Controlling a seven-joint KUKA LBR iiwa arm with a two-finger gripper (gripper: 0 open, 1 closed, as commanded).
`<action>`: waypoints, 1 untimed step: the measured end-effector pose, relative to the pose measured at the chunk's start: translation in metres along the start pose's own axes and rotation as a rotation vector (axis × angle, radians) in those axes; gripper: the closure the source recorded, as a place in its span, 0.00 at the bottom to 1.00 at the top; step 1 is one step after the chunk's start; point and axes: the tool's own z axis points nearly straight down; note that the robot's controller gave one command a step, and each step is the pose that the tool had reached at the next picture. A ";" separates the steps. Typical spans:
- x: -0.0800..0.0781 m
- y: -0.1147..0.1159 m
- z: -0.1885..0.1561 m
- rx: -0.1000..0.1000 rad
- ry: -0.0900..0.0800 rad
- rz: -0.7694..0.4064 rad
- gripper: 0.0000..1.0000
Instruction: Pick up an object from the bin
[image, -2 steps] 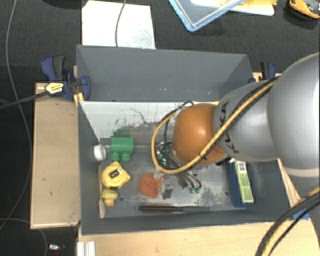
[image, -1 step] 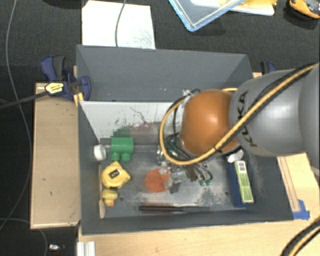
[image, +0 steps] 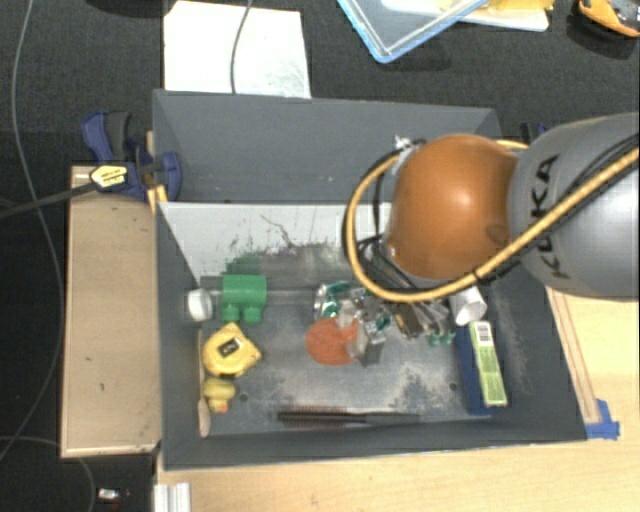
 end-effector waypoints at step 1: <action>0.006 -0.003 -0.039 0.000 0.000 0.022 1.00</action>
Offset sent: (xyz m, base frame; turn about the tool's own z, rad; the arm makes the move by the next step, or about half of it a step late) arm -0.0123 -0.0281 0.0884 -0.1107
